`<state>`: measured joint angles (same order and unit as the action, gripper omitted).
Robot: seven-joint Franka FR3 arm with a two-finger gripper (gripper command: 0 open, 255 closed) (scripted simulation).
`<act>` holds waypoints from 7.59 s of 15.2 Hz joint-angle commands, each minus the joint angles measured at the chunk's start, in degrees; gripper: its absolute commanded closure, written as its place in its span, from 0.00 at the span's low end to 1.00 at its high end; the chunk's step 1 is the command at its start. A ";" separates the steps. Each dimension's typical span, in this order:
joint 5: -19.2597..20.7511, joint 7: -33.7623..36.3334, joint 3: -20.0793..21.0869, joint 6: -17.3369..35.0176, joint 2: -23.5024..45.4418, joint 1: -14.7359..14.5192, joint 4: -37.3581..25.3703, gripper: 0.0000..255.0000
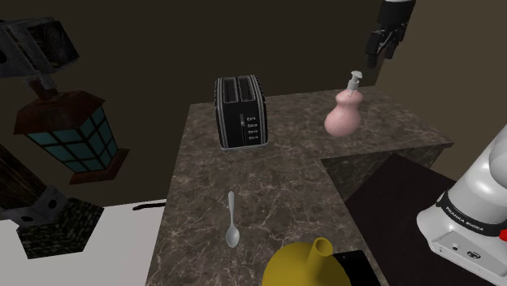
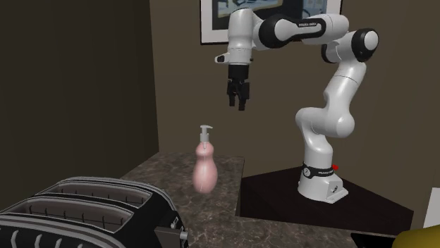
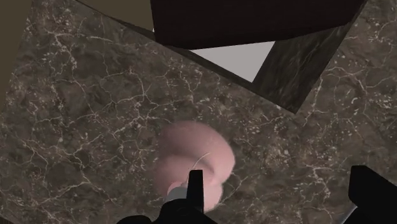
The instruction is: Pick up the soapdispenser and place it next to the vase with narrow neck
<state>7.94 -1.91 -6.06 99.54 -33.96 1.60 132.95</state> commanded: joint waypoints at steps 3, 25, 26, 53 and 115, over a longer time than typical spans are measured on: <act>0.27 -4.42 -3.76 4.93 7.97 0.46 -2.96 0.00; -2.58 -13.31 -9.89 17.51 25.22 1.29 -6.75 0.00; -2.58 -13.31 -9.89 17.51 25.22 1.29 -6.75 0.00; -2.44 -13.44 -9.24 4.37 22.62 1.06 -17.34 1.00; -5.12 -4.43 -4.94 -42.08 32.92 -6.80 -73.35 1.00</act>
<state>2.43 -8.31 -11.91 57.25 0.54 -4.09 57.84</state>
